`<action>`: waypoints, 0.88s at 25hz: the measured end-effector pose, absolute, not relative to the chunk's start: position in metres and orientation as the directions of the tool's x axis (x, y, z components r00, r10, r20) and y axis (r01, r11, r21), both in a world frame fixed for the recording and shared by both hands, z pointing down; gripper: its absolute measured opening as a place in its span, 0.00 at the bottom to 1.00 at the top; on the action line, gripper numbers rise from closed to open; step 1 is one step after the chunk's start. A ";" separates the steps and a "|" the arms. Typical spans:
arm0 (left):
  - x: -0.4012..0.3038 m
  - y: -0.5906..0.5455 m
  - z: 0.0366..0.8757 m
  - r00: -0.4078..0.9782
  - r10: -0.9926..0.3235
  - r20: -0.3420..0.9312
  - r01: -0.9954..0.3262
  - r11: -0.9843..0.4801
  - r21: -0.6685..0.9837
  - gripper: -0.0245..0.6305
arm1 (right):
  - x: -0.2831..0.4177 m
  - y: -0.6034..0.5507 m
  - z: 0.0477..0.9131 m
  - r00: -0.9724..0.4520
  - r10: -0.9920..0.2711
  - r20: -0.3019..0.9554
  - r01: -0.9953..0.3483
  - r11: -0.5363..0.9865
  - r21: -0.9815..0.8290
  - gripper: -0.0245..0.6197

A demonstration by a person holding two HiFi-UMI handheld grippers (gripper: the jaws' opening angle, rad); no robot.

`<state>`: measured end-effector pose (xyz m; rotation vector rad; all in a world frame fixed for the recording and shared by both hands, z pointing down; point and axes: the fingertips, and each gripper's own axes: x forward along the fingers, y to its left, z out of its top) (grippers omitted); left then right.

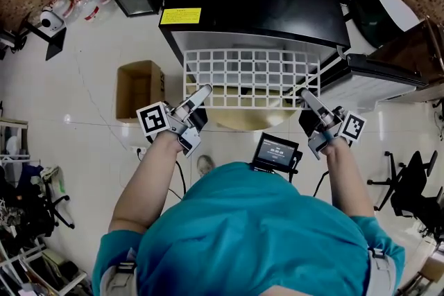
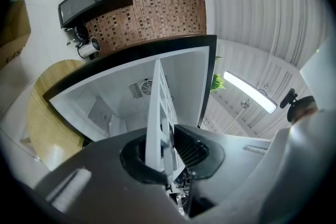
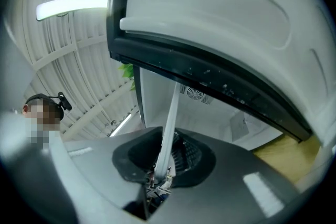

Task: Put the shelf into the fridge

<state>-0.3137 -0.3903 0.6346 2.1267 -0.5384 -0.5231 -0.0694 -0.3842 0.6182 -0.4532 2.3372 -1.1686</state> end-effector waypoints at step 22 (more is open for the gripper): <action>-0.322 -0.399 0.657 0.799 -0.590 -0.118 -0.208 -0.454 0.866 0.10 | -0.059 -0.390 0.661 -0.819 -0.547 -0.171 -0.130 0.467 -0.874 0.10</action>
